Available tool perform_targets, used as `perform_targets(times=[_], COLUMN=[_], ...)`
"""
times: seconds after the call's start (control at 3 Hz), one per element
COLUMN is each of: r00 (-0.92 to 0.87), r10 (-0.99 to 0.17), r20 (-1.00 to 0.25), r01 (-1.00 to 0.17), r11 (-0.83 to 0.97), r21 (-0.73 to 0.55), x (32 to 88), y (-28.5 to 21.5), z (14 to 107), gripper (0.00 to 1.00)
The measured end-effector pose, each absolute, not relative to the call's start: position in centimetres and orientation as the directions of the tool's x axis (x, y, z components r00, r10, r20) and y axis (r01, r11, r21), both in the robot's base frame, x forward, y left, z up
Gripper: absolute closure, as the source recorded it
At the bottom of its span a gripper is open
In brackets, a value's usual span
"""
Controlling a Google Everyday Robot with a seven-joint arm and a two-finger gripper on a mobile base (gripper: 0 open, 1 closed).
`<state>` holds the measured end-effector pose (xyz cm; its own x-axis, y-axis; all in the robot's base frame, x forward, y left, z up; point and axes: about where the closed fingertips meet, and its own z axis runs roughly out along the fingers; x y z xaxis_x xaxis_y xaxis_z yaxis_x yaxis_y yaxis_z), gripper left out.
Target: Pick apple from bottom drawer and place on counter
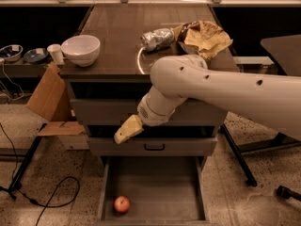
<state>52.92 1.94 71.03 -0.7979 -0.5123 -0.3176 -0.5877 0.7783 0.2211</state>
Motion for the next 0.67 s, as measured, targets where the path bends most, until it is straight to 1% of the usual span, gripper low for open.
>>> perform_targets(times=[0.33,0.67], r00=[-0.819,-0.844], r10=[-0.508,-0.475], r20=[-0.268,-0.251], r01=[-0.572,-0.536], r11=[0.766,0.773], r21=[0.293,0.338], x=[50.7,48.8], y=[3.3,4.7], z=[64.5,60.0], gripper=[0.0,0.0])
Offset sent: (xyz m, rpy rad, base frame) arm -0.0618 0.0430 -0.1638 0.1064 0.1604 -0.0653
